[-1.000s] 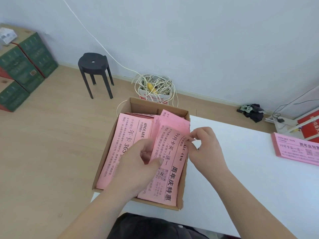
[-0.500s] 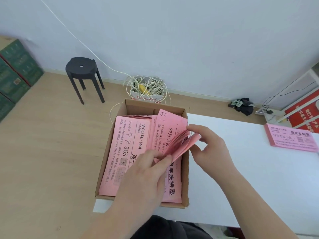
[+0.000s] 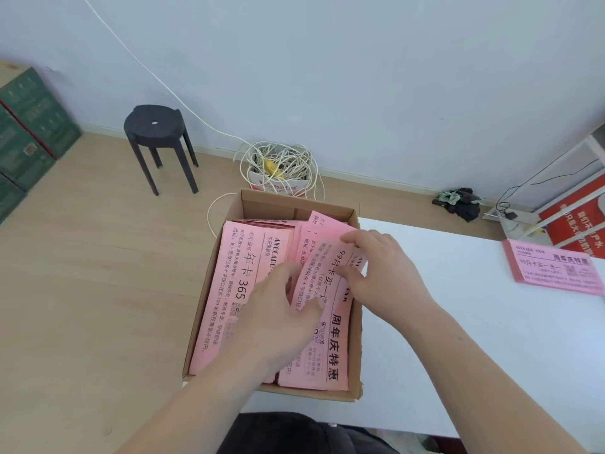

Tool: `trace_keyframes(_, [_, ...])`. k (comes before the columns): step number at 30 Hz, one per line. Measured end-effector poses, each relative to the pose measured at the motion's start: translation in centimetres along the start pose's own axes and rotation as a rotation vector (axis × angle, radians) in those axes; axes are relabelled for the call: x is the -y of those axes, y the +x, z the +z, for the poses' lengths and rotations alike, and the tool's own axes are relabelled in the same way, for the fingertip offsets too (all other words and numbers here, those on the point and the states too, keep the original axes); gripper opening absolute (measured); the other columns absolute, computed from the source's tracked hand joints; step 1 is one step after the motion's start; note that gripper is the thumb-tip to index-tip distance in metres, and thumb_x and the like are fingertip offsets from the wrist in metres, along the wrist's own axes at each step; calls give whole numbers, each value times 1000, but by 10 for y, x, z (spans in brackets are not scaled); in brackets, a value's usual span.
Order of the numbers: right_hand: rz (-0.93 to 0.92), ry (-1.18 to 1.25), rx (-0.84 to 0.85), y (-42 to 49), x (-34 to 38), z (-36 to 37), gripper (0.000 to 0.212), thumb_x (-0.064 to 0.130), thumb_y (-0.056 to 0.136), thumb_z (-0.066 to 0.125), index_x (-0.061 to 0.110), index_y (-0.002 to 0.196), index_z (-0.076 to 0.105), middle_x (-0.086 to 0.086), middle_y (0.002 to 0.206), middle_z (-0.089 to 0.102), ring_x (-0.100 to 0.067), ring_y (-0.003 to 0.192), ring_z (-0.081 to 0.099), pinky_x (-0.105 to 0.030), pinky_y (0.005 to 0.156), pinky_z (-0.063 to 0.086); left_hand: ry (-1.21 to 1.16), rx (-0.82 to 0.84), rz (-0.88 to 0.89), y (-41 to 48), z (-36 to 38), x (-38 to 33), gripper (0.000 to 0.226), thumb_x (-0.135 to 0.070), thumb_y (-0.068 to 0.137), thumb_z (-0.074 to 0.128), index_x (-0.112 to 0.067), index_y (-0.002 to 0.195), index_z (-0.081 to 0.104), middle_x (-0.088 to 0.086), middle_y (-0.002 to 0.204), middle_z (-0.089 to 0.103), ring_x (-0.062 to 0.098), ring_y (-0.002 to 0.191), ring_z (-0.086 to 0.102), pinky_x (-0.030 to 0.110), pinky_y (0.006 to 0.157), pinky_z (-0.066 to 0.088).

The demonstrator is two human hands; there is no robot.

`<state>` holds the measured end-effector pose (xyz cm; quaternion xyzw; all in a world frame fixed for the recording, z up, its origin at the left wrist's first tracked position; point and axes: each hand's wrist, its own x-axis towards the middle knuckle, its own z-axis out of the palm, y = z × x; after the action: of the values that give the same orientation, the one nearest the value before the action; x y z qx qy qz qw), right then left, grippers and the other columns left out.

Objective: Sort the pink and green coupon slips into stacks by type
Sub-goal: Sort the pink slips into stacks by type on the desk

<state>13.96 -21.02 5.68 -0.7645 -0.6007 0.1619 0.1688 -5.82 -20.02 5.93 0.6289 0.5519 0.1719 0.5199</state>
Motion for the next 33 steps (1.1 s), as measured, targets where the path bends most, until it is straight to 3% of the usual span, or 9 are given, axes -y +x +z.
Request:
trace_keyframes(7, [-40,39,-9,-1,-1,6,57,26,83,81,28,135,59,15,132,51,-10,130,36,-30,107,40,-189,-61,-32,3,-5,-6,64,-21,89,77,-43,141,45,-22,108,60,-11,92,58,6,64,47])
trace_keyframes(12, [-21,178,-13,-4,-5,-3,76,13,79,80,33,145,47,20,128,51,-5,129,40,-24,104,36,18,47,183,-14,-4,-1,43,-26,96,66,-53,128,58,-27,111,52,-7,103,53,12,80,44])
trace_keyframes(15, [-117,132,-103,-7,-19,-4,56,6,73,80,34,119,67,18,113,51,-12,114,46,-22,89,42,191,96,280,-23,0,7,46,-33,98,63,-48,139,53,-30,119,43,-5,120,42,10,95,36])
trace_keyframes(18, [-160,150,-112,-9,-27,0,42,2,70,81,31,99,70,16,115,53,-14,114,49,-19,90,40,211,100,279,-21,-3,11,43,-35,98,63,-48,138,55,-33,122,40,-6,126,36,10,104,30])
trace_keyframes(20, [-166,178,-100,-9,-25,1,37,7,73,83,28,100,70,17,119,55,-13,118,51,-22,95,42,123,81,201,-14,-6,9,35,-39,96,65,-56,126,61,-39,134,35,-10,136,28,25,118,29])
trace_keyframes(23, [-155,170,-64,-5,-17,0,33,17,76,87,28,103,70,15,135,56,-13,131,47,-28,105,40,-2,87,21,1,-14,-2,20,-44,92,69,-59,105,65,-34,157,22,6,150,23,52,124,23])
trace_keyframes(27, [-129,126,37,7,-11,1,34,20,76,85,24,105,69,4,157,42,-13,149,28,-32,120,28,-173,55,-40,14,-14,-11,10,-39,89,74,-38,95,67,-21,116,62,9,98,65,28,88,54])
trace_keyframes(30, [-149,117,57,14,-9,-2,33,22,74,87,24,99,66,-1,159,40,-17,153,23,-40,122,27,-237,64,-50,12,-12,-15,12,-33,89,76,-37,95,67,-11,95,70,9,85,67,22,75,56])
trace_keyframes(33, [-132,159,77,17,-5,-8,44,19,68,90,38,92,59,5,144,53,-18,142,41,-42,117,35,-143,122,22,2,-9,-12,22,-30,92,71,-48,101,62,-21,99,66,-7,78,60,14,67,49])
